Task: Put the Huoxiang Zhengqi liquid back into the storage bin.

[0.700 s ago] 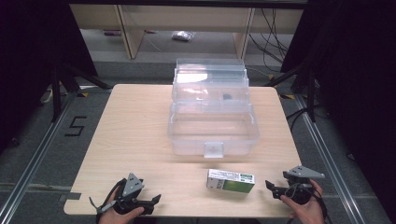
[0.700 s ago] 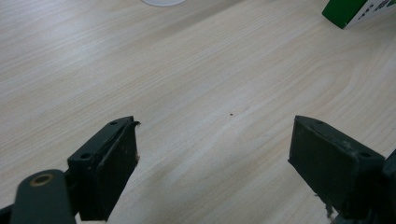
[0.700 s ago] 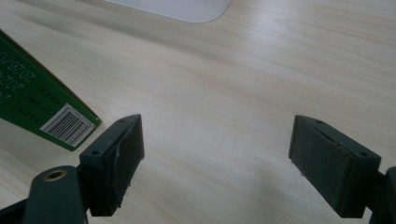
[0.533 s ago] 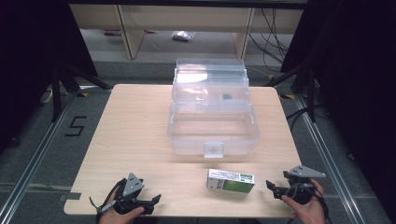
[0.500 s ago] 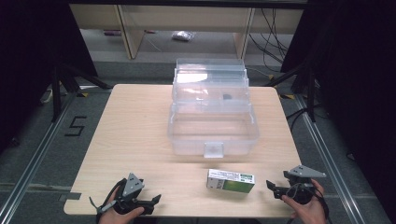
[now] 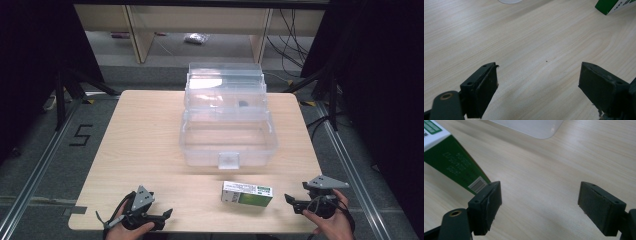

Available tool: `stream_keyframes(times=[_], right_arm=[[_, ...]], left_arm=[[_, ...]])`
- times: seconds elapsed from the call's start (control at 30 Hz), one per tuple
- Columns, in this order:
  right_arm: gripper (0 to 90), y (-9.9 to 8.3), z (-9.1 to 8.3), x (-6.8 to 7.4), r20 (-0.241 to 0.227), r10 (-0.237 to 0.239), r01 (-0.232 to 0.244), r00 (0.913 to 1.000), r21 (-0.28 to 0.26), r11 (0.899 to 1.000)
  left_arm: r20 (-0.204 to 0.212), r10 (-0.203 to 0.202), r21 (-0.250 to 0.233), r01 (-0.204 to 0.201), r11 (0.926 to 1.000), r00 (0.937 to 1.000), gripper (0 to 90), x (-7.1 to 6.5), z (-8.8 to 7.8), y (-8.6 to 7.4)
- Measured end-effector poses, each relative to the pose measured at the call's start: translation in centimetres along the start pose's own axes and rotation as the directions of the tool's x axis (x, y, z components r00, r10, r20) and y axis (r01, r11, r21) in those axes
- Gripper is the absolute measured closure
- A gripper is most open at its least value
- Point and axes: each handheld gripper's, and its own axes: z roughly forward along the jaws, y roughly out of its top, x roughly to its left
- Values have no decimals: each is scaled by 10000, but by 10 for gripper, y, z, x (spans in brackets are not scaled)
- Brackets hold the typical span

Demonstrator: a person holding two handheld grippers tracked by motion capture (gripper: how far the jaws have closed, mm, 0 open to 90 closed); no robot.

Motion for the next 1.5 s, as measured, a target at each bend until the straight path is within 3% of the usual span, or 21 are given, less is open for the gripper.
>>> stream_keyframes(times=[0.1, 0.13, 0.2, 0.23, 0.3, 0.37, 0.47, 0.53, 0.57, 0.7, 0.8, 0.83, 1.1, 1.17, 1.2, 1.23, 1.27, 1.3, 1.4, 1.43, 1.5], right_arm=[[201, 3, -6, 5, -200, 93, -90, 9998, 163, 9998], [197, 4, -6, 3, -92, -511, 512, 9986, 66, 9987], [197, 6, -9, 6, -218, -609, 610, 9979, 47, 9981], [197, 6, -10, 11, -329, -207, 214, 9992, 209, 9996], [197, 8, -13, 14, -470, -181, 196, 9987, 314, 9993], [193, 10, -13, 14, -613, -882, 897, 9942, 221, 9957], [186, 13, -15, 20, -674, -1114, 1134, 9915, 275, 9932], [180, 14, -16, 23, -787, -1171, 1202, 9900, 348, 9921], [173, 14, -17, 30, -774, -796, 832, 9938, 454, 9955], [162, 23, -18, 37, -906, -1758, 1789, 9802, 274, 9835], [161, 28, -19, 45, -1020, -1759, 1813, 9791, 465, 9823], [158, 30, -19, 46, -1025, -1947, 1998, 9755, 416, 9790], [163, 51, -13, 63, -1220, -3136, 3203, 9417, 397, 9465], [164, 55, -12, 68, -1354, -3294, 3392, 9344, 560, 9391], [164, 57, -11, 72, -1326, -3292, 3398, 9349, 670, 9381], [164, 57, -11, 72, -1326, -3292, 3398, 9349, 670, 9381], [162, 61, -10, 74, -1403, -3432, 3555, 9287, 744, 9317], [164, 65, -7, 77, -1510, -3805, 3946, 9124, 776, 9155], [163, 73, -3, 82, -1606, -4072, 4257, 8991, 1042, 8988], [165, 75, -1, 84, -1600, -4146, 4324, 8958, 984, 8963], [166, 77, 1, 89, -1692, -4103, 4317, 8961, 1183, 8942]], left_arm=[[17, -33, 10, 33, 10000, 10000, 148, 0, 0, 0], [-20, -39, 8, 39, 10000, 10000, 148, 0, 0, 0], [30, -108, -54, 109, 9999, 9999, 148, 0, 0, 0], [102, -148, -89, 149, 9998, 9998, 149, -1, 0, 0], [83, -117, -70, 118, 9999, 9999, 149, -1, 0, 0], [100, -135, -95, 136, 9999, 9999, 148, -1, 0, 0], [95, -128, -91, 129, 9999, 9999, 149, -1, 0, 0], [57, 260, 251, -261, 9993, 9996, 149, 2, -2, 0], [104, 269, 248, -272, 9993, 9996, 149, 2, -2, 1], [-15, 347, 245, -346, 9991, 9994, 149, 2, -2, 0], [-19, 332, 255, -331, 9991, 9994, 149, 2, -1, 0], [22, -107, -100, 107, 9999, 9999, 149, -1, 1, -1], [-18, 360, 264, -360, 9990, 9993, 149, 2, -1, 0], [-15, 331, 243, -330, 9992, 9995, 149, 2, -1, 0], [23, -175, -166, 176, 9997, 9998, 149, -2, 1, -1], [23, -175, -166, 176, 9997, 9998, 149, -2, 1, -1], [-13, -65, -47, 65, 10000, 10000, 149, -1, 1, -1], [-10, 283, 173, -282, 9995, 9996, 149, 2, -1, 0], [-42, -157, -93, 157, 9998, 9999, 149, -1, 0, -1], [-34, 123, 144, -122, 9998, 9999, 149, 1, -1, 0], [-31, 97, 126, -97, 9999, 9999, 149, 1, -1, 0]])
